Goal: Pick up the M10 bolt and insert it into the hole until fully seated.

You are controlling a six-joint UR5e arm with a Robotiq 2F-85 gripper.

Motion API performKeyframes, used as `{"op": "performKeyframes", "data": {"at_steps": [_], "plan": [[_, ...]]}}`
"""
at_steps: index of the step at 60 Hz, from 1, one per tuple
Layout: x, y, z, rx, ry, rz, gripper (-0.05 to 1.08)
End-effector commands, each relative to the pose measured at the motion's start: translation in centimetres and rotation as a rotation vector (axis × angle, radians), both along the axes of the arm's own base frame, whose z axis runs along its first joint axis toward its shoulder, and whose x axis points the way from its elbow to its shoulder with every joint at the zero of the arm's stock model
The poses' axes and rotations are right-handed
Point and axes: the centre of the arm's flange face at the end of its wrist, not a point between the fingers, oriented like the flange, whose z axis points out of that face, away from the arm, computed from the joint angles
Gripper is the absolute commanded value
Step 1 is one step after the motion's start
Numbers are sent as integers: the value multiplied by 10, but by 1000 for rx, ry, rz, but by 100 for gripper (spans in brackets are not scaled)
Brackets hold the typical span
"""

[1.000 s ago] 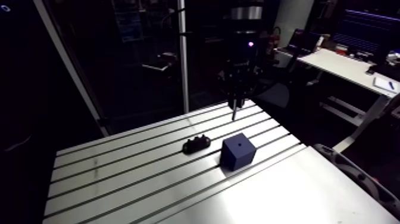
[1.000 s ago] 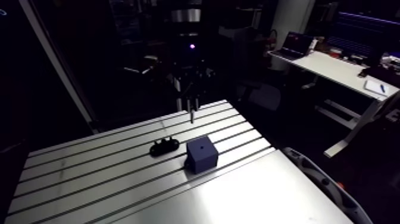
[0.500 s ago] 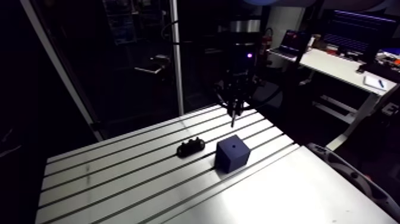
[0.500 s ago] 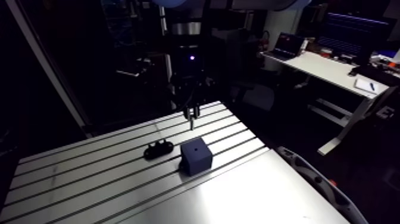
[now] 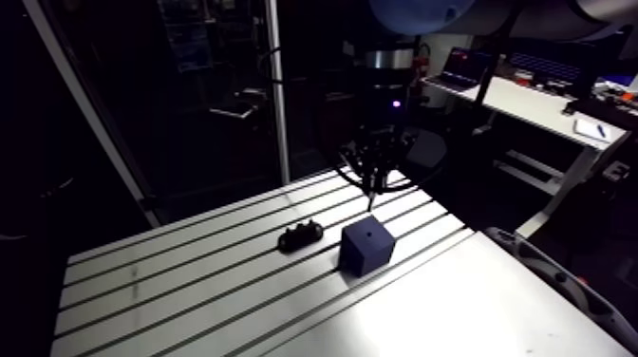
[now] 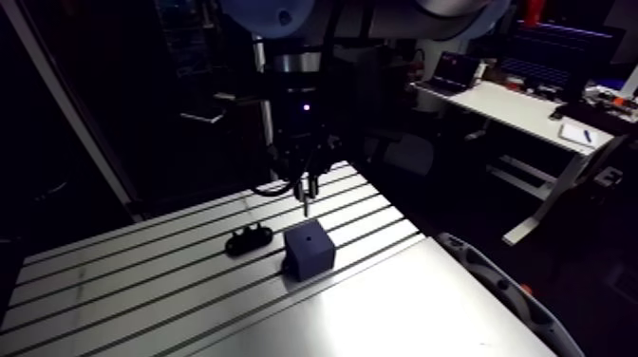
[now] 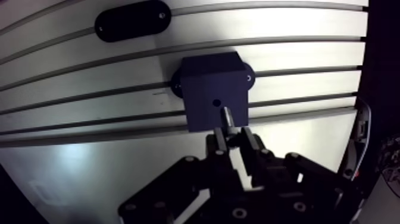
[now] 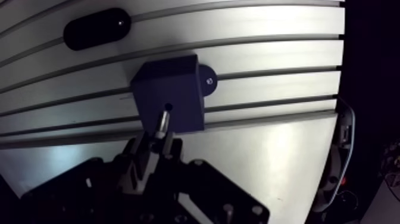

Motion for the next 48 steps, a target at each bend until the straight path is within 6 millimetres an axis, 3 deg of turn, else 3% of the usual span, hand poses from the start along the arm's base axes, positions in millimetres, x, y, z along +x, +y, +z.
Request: {"op": "performKeyframes", "data": {"at_steps": [1, 48], "plan": [[3, 1, -5, -6, -7, -5, 108], [7, -1, -28, -25, -47, -6, 108]]}}
